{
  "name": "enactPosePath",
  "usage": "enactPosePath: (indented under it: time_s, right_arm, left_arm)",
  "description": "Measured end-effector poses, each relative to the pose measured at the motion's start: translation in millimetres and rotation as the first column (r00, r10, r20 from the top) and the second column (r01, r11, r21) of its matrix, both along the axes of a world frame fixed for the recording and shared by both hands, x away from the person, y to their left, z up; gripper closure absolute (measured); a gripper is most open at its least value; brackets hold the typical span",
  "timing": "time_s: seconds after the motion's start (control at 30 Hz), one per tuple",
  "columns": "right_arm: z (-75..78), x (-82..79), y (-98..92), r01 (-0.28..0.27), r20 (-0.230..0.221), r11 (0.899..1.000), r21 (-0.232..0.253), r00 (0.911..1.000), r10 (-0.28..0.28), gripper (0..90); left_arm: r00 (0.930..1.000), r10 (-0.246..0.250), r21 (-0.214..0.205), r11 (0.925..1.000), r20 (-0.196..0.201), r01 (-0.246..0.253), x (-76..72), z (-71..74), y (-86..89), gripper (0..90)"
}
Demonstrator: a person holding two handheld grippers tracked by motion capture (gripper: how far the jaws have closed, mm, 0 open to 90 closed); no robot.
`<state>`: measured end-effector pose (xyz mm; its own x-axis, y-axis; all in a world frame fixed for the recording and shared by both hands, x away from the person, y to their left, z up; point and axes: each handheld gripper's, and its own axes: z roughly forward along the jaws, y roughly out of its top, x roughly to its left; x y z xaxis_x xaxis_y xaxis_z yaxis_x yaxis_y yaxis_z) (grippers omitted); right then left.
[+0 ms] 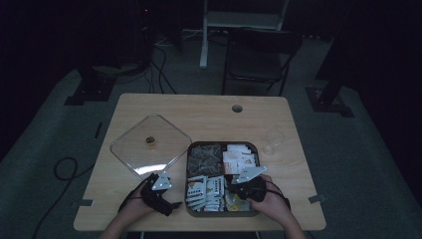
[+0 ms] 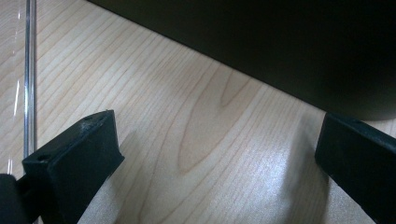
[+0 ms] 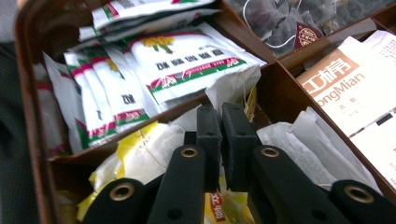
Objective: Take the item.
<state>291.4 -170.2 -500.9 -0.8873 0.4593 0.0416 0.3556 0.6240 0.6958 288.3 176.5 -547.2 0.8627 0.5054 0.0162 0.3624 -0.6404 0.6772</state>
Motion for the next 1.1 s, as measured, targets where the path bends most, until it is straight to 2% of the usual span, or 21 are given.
enactPosePath:
  time_s: [0.13,0.47,0.57,0.67,0.83,0.9,1.0,1.1]
  right_arm:
    - [5.3,-0.2,-4.2,-0.005,-0.026,0.999,0.046,0.9996,0.007,87.9]
    - [20.0,-2.7,-17.6,0.01,0.0,0.995,0.101,0.9999,-0.01,88.4]
    - [24.9,-3.1,-21.5,0.015,0.021,0.994,0.108,0.9996,-0.018,88.4]
    - [28.9,-2.1,-25.9,0.022,0.016,0.99,0.142,0.9996,-0.024,88.4]
    - [33.5,-2.6,-28.7,0.029,0.036,0.987,0.157,0.9987,-0.035,88.4]
    - [36.2,-2.7,-31.6,0.029,0.034,0.983,0.182,0.9988,-0.035,88.4]
    - [38.8,-1.9,-34.1,0.036,0.031,0.98,0.195,0.9986,-0.043,88.4]
    - [41.6,-0.6,-35.5,0.04,0.033,0.981,0.187,0.9984,-0.047,88.4]
  left_arm:
    - [1.0,0.0,0.0,1.0,0.0,0.0,0.0,0.0,0.0,0.3]
    - [1.0,0.0,0.0,1.0,0.0,0.0,0.0,0.0,0.0,0.3]
    - [1.0,0.0,0.0,1.0,0.0,0.0,0.0,0.0,0.0,0.3]
    - [1.0,0.0,-0.001,1.0,0.0,0.0,0.0,0.0,0.0,0.3]
    - [1.0,0.001,-0.001,1.0,0.0,-0.001,0.0,-0.1,0.0,0.3]
    - [1.0,0.001,-0.002,1.0,0.0,-0.001,-0.1,-0.1,-0.1,0.3]
    - [1.0,0.002,-0.003,1.0,0.0,-0.002,-0.1,-0.2,-0.2,0.3]
    - [1.0,0.001,-0.002,1.0,0.0,-0.001,-0.1,-0.1,-0.1,0.3]
